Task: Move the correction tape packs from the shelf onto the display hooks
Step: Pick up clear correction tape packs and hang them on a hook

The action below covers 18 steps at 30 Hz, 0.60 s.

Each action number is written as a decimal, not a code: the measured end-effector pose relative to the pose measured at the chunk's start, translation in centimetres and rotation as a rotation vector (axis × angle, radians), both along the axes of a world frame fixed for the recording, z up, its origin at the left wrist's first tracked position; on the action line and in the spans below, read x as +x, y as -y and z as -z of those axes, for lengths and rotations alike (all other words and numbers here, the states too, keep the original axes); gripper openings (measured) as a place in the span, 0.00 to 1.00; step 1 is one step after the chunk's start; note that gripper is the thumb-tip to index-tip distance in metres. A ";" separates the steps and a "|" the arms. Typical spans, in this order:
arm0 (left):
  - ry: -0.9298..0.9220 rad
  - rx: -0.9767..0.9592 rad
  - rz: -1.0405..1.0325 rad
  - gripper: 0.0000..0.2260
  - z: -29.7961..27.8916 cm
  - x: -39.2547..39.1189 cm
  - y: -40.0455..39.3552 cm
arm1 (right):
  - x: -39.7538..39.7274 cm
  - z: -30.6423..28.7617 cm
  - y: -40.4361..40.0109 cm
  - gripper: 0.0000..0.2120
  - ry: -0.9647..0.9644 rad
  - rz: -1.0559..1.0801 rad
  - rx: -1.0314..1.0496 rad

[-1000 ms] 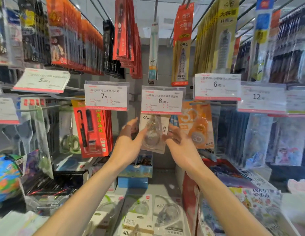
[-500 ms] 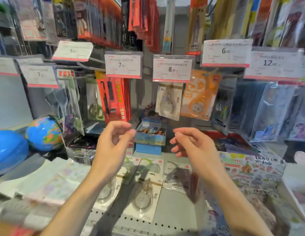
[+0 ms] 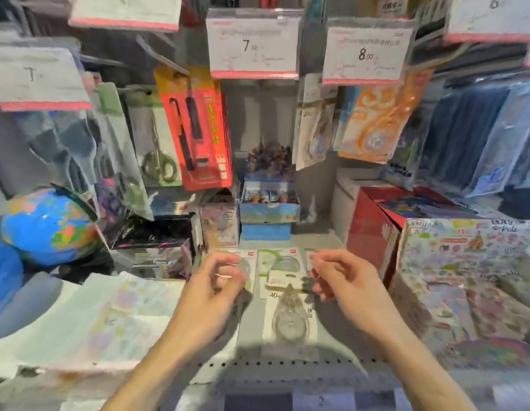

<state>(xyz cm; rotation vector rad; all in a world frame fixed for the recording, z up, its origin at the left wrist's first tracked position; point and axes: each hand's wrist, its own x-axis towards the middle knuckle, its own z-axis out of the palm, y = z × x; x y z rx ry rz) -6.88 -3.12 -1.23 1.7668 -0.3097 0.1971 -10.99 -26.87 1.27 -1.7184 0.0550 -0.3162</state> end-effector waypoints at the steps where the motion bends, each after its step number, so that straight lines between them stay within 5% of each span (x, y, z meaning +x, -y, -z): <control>1: -0.022 0.058 0.029 0.10 0.4 0.8 0.0 | 0.3 0.6 -0.2 0.03 -0.014 0.031 -0.060; 4: -0.124 0.208 0.138 0.11 1.2 2.9 0.6 | 0.8 2.2 -0.4 0.04 -0.095 0.095 -0.257; 12: -0.273 0.708 0.318 0.24 1.9 4.6 3.3 | 0.7 5.4 -0.1 0.09 -0.314 0.123 -0.358; 18: -0.303 0.632 0.294 0.28 2.4 4.3 4.2 | 1.1 6.1 0.3 0.14 -0.321 0.074 -0.331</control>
